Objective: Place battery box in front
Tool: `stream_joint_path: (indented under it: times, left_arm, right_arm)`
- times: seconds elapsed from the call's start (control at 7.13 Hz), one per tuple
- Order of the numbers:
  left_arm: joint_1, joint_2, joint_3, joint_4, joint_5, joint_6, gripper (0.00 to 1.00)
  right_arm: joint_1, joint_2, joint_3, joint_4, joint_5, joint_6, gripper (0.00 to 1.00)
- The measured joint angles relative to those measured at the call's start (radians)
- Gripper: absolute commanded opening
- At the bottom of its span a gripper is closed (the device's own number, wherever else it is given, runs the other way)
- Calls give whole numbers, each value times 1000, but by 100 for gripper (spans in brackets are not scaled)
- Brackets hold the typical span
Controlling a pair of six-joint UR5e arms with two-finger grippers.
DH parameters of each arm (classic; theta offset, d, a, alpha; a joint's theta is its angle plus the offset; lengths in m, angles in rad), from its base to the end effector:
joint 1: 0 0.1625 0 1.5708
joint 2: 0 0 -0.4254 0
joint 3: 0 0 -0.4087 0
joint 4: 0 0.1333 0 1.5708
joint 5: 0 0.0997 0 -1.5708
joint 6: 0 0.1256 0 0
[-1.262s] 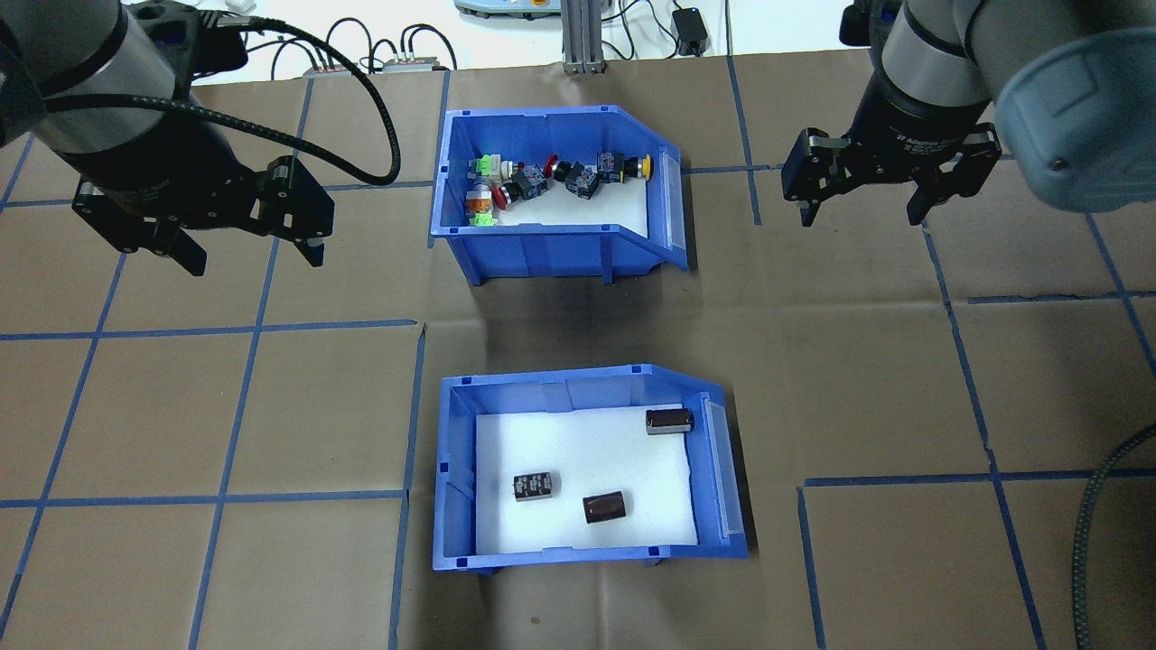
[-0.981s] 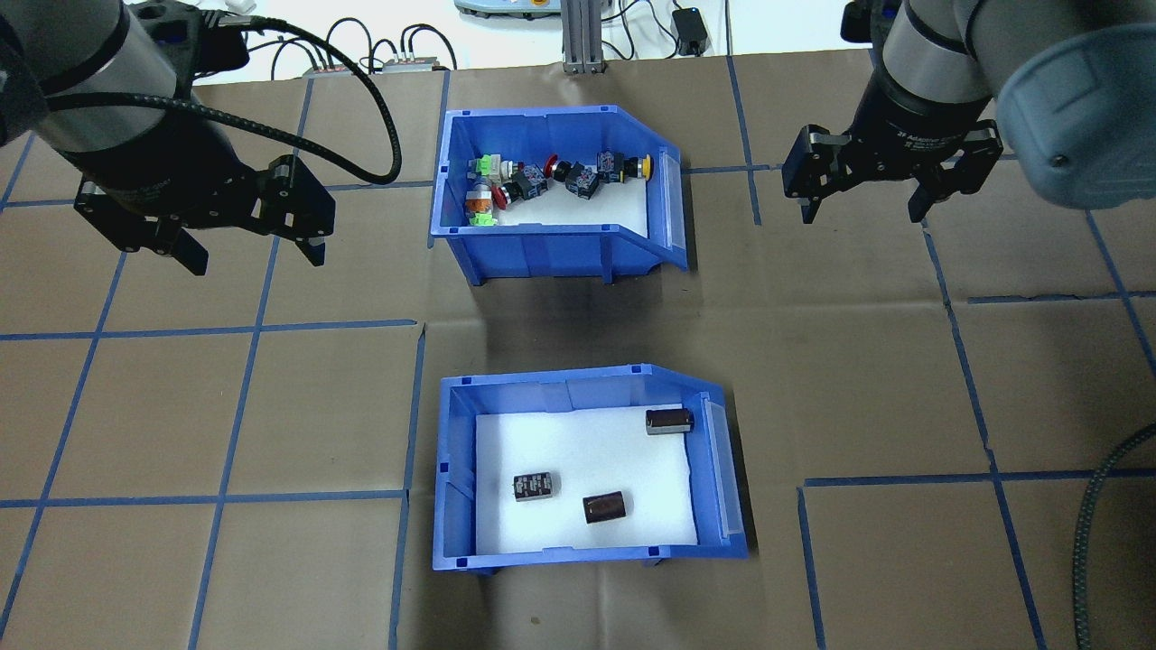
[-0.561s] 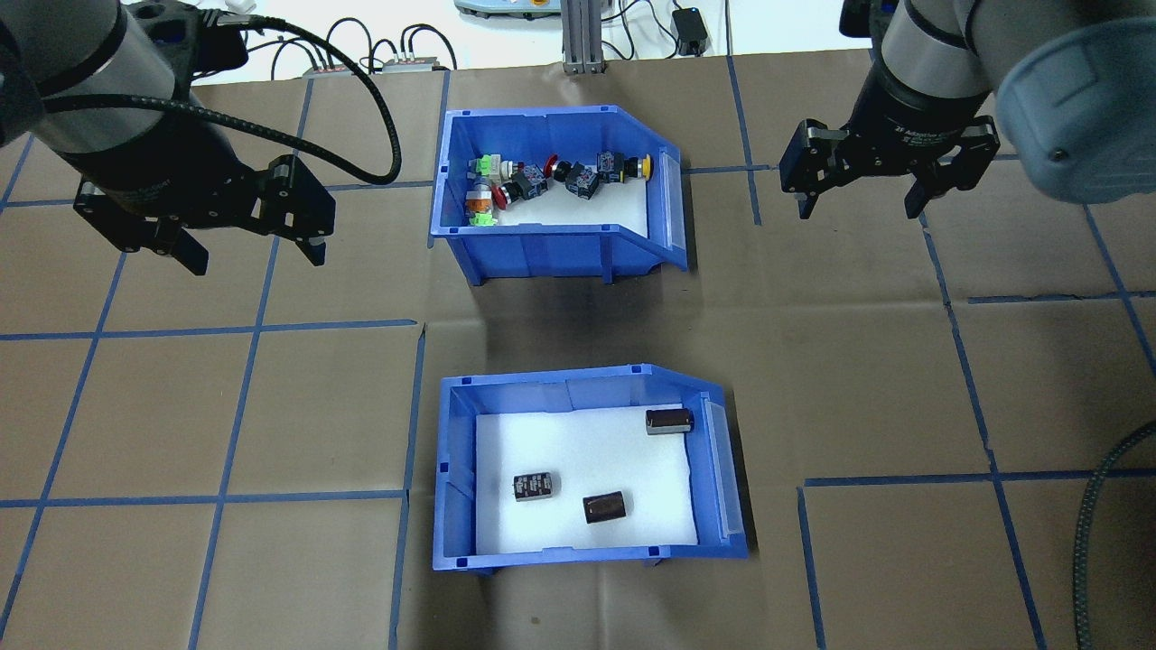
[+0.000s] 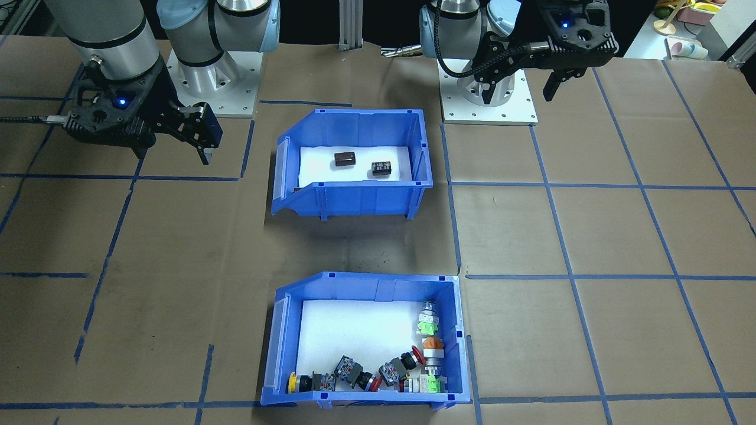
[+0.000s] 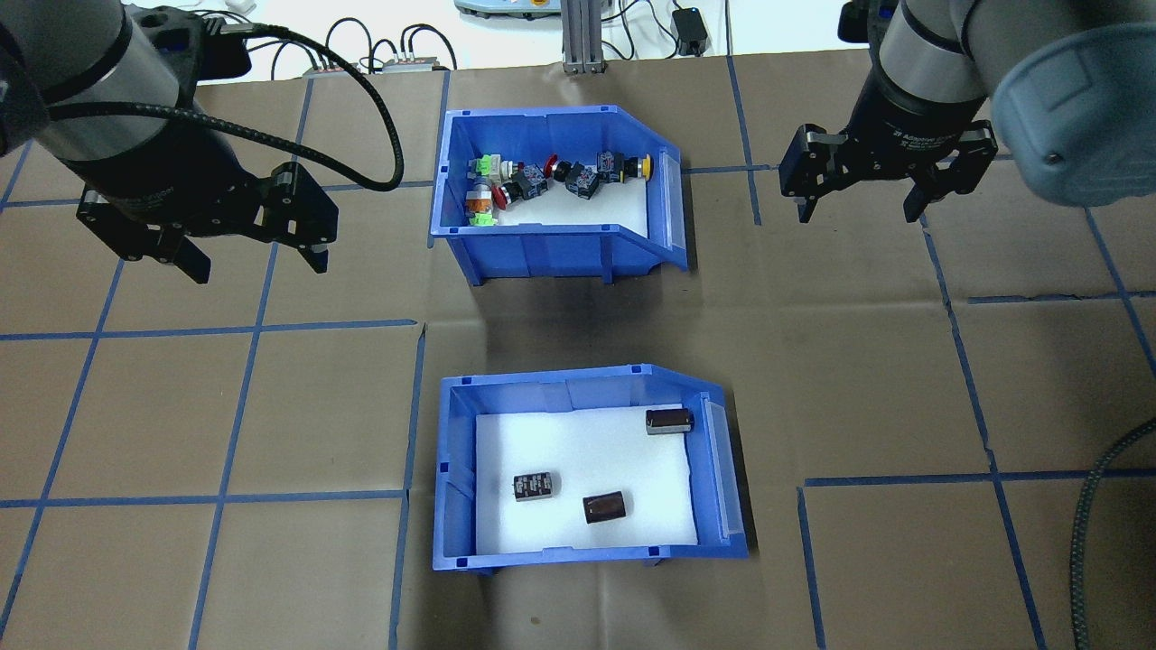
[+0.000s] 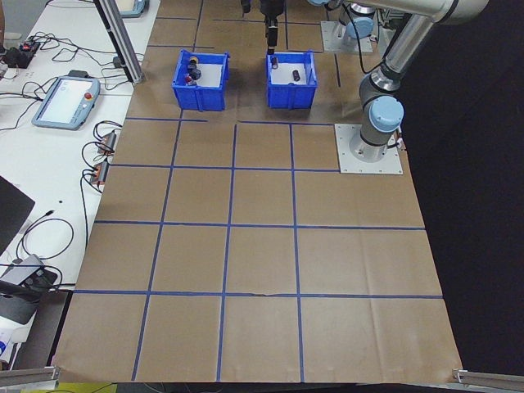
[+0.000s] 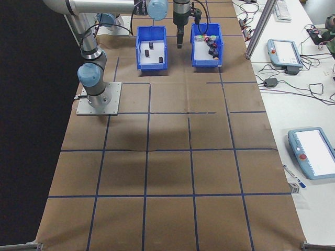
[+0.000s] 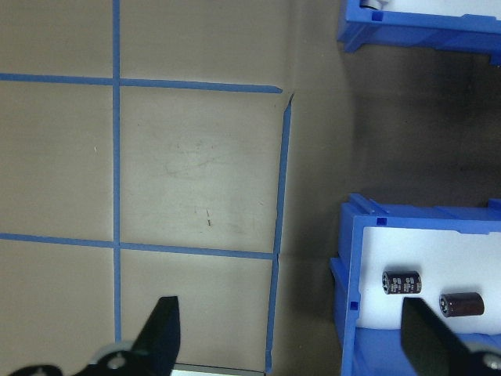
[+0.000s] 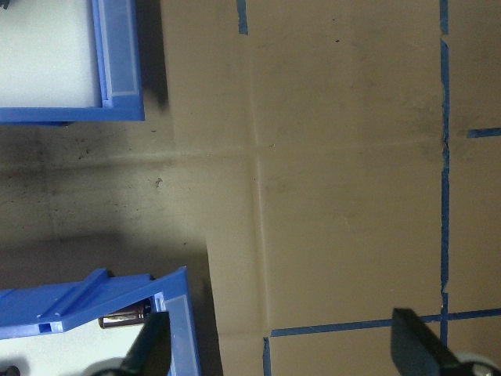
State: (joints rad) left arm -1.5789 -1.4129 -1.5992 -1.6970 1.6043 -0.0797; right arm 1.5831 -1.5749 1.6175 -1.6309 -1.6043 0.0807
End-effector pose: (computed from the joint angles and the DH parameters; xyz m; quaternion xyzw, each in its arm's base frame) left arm -0.1326 -0.4374 0.5102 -0.0358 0.9992 -0.0024 0.0167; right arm 0.1353 -0.5068 0.4467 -0.0343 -0.9992 0.0095 0.0163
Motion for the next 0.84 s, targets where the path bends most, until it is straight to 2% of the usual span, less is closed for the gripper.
stream_joint_path:
  times: [0.28,0.42,0.7,0.84]
  left_arm:
    - [-3,60,-81,-2,-2,-130,100]
    - [-6,117,-170,4,-17,-326,100]
    - [-26,188,-305,7,-129,-766,99]
    - [-53,197,-328,6,-159,-943,99]
  right_arm:
    - [0,1,1,-1,-3,-3,100]
    - [0,1,2,-1,-3,-3,100]
    - [0,0,2,1,0,-3,100]
    - [0,1,2,1,1,-3,100]
